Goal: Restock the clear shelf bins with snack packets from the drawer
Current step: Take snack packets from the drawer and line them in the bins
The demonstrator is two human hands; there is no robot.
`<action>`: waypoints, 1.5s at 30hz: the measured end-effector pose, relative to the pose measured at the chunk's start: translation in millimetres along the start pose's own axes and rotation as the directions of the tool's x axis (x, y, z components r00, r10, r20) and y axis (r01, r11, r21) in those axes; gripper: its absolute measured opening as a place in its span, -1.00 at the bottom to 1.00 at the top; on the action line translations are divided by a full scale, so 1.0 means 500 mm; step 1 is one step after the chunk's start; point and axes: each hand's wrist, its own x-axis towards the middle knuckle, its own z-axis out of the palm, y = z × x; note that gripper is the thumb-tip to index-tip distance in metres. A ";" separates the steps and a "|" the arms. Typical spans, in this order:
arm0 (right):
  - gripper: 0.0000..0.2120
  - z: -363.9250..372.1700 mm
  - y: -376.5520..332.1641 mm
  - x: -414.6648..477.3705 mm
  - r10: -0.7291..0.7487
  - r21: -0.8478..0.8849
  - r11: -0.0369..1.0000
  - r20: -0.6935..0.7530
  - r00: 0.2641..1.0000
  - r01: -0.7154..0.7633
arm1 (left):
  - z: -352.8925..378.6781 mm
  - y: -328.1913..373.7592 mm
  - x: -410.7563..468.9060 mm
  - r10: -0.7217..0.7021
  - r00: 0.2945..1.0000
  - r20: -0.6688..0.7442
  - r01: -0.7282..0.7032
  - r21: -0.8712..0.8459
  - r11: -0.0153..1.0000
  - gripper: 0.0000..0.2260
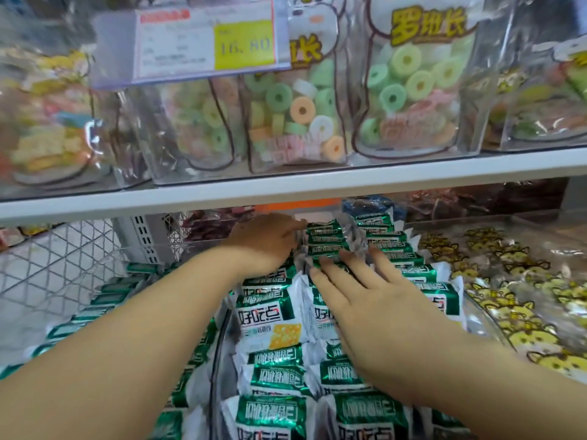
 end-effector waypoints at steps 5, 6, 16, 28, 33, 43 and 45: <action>-0.39 -0.057 0.016 0.002 0.034 0.080 0.995 0.229 0.973 -0.054 | -0.027 -0.021 -0.086 -0.043 0.998 -0.044 0.040 -0.064 0.997 -0.64; -0.33 -0.073 0.018 0.005 0.039 0.116 0.991 0.243 0.969 -0.069 | -0.032 -0.031 -0.107 -0.034 0.997 -0.067 0.027 -0.096 0.995 -0.64; -0.65 -0.087 -0.021 0.150 0.032 0.426 0.878 0.406 0.913 -0.220 | -0.026 -0.038 -0.197 0.145 0.982 0.119 -0.146 -0.004 0.989 -0.25; -0.45 0.035 -0.002 0.289 0.119 0.289 0.919 0.444 0.888 -0.267 | -0.004 -0.057 -0.192 0.121 0.982 0.143 -0.124 0.010 0.992 -0.17; -0.46 0.028 0.001 0.280 0.136 0.305 0.910 0.420 0.897 -0.280 | 0.000 -0.053 -0.197 0.121 0.988 0.101 -0.123 0.019 0.992 -0.19; -0.63 0.023 0.006 0.291 0.000 0.402 0.897 0.411 0.912 -0.181 | 0.000 -0.037 -0.196 0.137 0.989 0.049 -0.138 0.030 0.990 -0.21; -0.66 0.030 0.008 0.299 -0.019 0.435 0.884 0.399 0.917 -0.171 | -0.001 -0.039 -0.191 0.139 0.990 0.035 -0.140 0.031 0.990 -0.22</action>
